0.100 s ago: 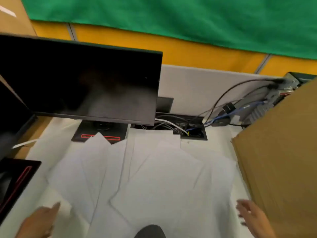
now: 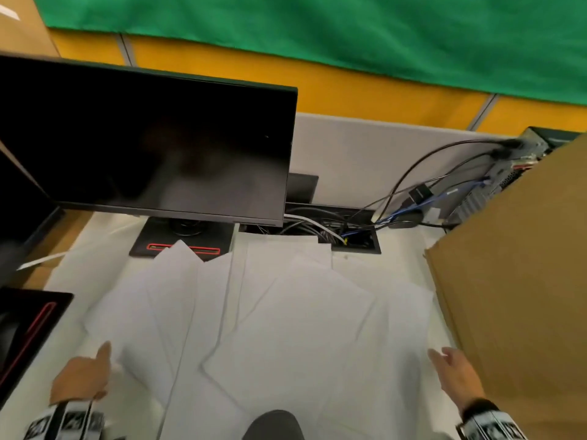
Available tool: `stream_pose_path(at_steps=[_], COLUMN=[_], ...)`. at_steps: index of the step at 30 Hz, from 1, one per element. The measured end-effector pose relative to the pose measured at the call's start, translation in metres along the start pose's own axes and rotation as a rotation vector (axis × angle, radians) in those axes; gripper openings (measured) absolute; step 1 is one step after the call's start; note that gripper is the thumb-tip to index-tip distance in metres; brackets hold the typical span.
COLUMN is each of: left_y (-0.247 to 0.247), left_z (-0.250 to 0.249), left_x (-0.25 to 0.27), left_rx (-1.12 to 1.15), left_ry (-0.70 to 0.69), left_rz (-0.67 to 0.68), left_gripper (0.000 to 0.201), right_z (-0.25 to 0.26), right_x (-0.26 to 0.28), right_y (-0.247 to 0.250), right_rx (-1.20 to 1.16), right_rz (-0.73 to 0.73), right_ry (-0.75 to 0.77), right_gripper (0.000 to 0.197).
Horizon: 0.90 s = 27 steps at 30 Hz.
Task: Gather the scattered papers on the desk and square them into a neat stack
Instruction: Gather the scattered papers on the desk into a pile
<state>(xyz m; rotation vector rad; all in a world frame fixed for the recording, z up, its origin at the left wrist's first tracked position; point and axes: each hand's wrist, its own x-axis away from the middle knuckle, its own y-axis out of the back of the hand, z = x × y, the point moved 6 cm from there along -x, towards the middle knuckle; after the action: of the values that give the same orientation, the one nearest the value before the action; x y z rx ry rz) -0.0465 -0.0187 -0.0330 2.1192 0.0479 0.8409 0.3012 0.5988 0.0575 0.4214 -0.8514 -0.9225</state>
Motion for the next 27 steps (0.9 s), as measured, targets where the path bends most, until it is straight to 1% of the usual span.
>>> stream_pose_path(at_steps=[1,2,4,5,6,8,9,12,13,16,17,18,19,20,21,22,23,24,25,26,27], left_y=[0.000,0.000,-0.006,-0.008,-0.014,-0.026,-0.028,-0.038,-0.040,-0.058,-0.064,-0.071,-0.076,-0.082,-0.086,-0.093,-0.099,-0.105,-0.109,-0.111,-0.111], left_z=[-0.022,-0.036,-0.067,-0.078,-0.086,-0.097,-0.099,-0.101,-0.103,-0.104,-0.109,-0.113,-0.123,-0.129,-0.136,-0.141,-0.143,-0.141,-0.139,-0.136,-0.135], left_x=[0.018,0.029,0.061,0.072,0.080,0.090,0.096,0.110,0.116,0.123,0.129,0.131,0.138,0.140,0.144,0.151,0.155,0.157,0.163,0.165,0.167], left_rx=[0.027,-0.003,-0.017,-0.030,-0.046,-0.004,0.014,0.228,0.347,0.689,0.772,0.770,0.713,0.607,0.509,0.445,0.406,0.386,0.386,0.398,0.421], left_ry=[0.014,-0.017,-0.051,-0.092,-0.120,-0.212,-0.225,-0.171,-0.149,-0.010,0.016,0.014,-0.047,-0.118,-0.188,-0.210,-0.228,-0.211,-0.185,-0.153,-0.140], left_rz=[-0.013,-0.023,-0.075,-0.074,-0.037,0.034,0.065,0.264,0.318,0.492,0.550,0.566,0.569,0.554,0.546,0.580,0.623,0.689,0.763,0.820,0.859], left_gripper=[0.094,0.085,0.058,0.052,0.050,0.046,0.043,0.035,0.035,0.065,0.068,0.065,0.061,0.061,0.062,0.060,0.055,0.051,0.049,0.048,0.050], right_z=[0.004,0.009,0.019,0.026,0.034,0.042,0.042,0.042,0.042,0.054,0.061,0.069,0.076,0.083,0.087,0.090,0.091,0.092,0.093,0.094,0.095], right_x=[-0.010,-0.018,-0.025,-0.025,-0.022,-0.019,-0.021,-0.016,-0.014,0.003,0.010,0.018,0.025,0.030,0.034,0.038,0.041,0.045,0.047,0.049,0.047], right_y=[-0.006,-0.014,-0.026,-0.032,-0.037,-0.044,-0.049,-0.059,-0.063,-0.077,-0.083,-0.090,-0.098,-0.107,-0.118,-0.128,-0.138,-0.146,-0.150,-0.151,-0.147], right_rx=[-0.041,-0.042,-0.012,0.010,0.021,0.010,-0.007,-0.105,-0.144,-0.316,-0.363,-0.393,-0.402,-0.393,-0.375,-0.354,-0.340,-0.342,-0.341,-0.349,-0.344], right_rz=[0.011,0.024,0.020,0.031,0.045,0.066,0.095,0.190,0.204,0.272,0.304,0.334,0.369,0.409,0.447,0.487,0.533,0.570,0.580,0.562,0.502], right_ry=[-0.028,-0.046,-0.025,0.001,0.017,0.047,0.071,0.056,0.057,0.054,0.057,0.059,0.066,0.080,0.091,0.097,0.091,0.080,0.077,0.088,0.116], right_gripper=[0.052,0.056,0.057,0.056,0.055,0.046,0.042,0.034,0.035,0.034,0.033,0.032,0.035,0.043,0.055,0.069,0.077,0.079,0.075,0.068,0.062])
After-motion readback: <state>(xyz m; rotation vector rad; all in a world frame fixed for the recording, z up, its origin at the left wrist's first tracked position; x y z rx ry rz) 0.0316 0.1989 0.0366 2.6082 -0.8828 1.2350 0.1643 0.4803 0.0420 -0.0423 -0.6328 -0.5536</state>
